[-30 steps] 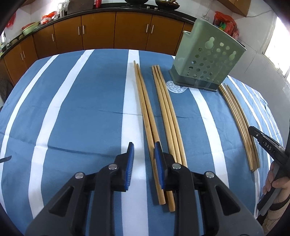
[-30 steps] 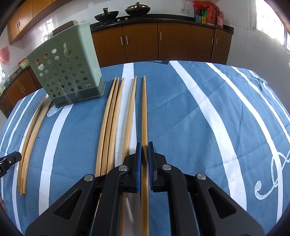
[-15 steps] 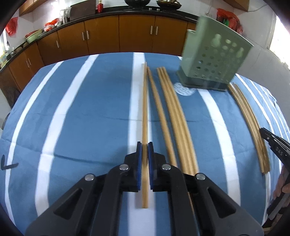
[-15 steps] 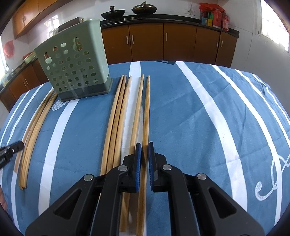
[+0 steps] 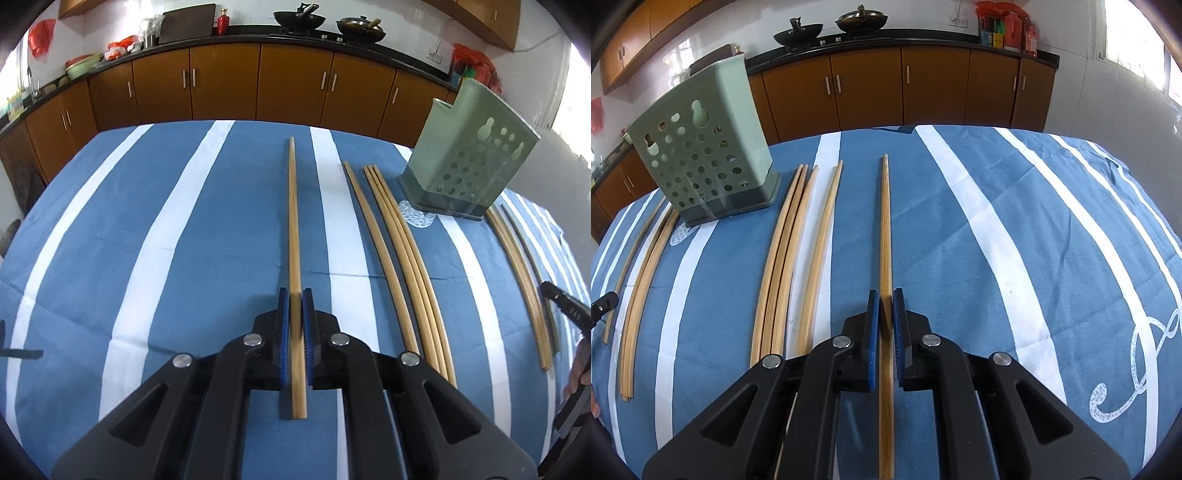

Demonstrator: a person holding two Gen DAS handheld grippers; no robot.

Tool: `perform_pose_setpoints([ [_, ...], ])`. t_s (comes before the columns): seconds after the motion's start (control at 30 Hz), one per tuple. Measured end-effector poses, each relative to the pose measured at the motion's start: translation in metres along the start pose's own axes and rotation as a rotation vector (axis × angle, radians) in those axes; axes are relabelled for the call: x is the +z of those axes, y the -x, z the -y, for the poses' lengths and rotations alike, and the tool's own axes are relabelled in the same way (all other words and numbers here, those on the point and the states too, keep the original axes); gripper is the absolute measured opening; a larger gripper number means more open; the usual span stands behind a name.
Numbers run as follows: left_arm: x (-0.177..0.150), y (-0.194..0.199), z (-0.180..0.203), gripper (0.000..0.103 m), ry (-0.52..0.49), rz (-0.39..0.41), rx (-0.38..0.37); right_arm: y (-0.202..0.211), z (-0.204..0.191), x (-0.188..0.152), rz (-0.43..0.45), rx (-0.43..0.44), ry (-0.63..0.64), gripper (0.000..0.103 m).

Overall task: Organize utensils
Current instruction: 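Grasp a single wooden chopstick with the left tool while the right tool holds its chopstick, then lift both held chopsticks and carry them above the green utensil holder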

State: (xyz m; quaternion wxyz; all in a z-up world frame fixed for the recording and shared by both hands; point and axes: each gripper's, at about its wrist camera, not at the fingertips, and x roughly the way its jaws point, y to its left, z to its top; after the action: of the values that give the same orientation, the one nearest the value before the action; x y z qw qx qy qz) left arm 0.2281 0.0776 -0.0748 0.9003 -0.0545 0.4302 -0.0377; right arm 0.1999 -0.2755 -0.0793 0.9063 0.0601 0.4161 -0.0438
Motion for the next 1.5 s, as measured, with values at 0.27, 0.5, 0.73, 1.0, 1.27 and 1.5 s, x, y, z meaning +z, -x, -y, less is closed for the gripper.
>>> perform_pose_setpoints([
  [0.27, -0.009, 0.008, 0.001, 0.009, -0.026, -0.008, 0.024, 0.011, -0.003, -0.013, -0.007, 0.016, 0.027, 0.022],
  [0.5, -0.012, 0.009, 0.008, 0.008, -0.067, -0.003, 0.067, 0.015, -0.002, -0.018, -0.005, 0.02, 0.025, 0.009],
  [0.73, -0.005, 0.031, 0.005, 0.008, -0.047, 0.051, 0.056, 0.039, 0.006, -0.011, 0.079, 0.036, 0.004, 0.008],
  [1.0, 0.016, 0.084, 0.006, 0.008, -0.023, 0.211, 0.024, 0.078, 0.015, 0.005, 0.232, 0.064, -0.05, 0.008],
  [1.27, 0.042, 0.125, 0.008, 0.008, 0.021, 0.344, 0.002, 0.102, 0.016, 0.02, 0.353, 0.079, -0.069, 0.008],
  [1.5, 0.065, 0.136, 0.008, 0.007, 0.026, 0.386, 0.018, 0.11, 0.011, 0.037, 0.408, 0.087, -0.062, 0.008],
])
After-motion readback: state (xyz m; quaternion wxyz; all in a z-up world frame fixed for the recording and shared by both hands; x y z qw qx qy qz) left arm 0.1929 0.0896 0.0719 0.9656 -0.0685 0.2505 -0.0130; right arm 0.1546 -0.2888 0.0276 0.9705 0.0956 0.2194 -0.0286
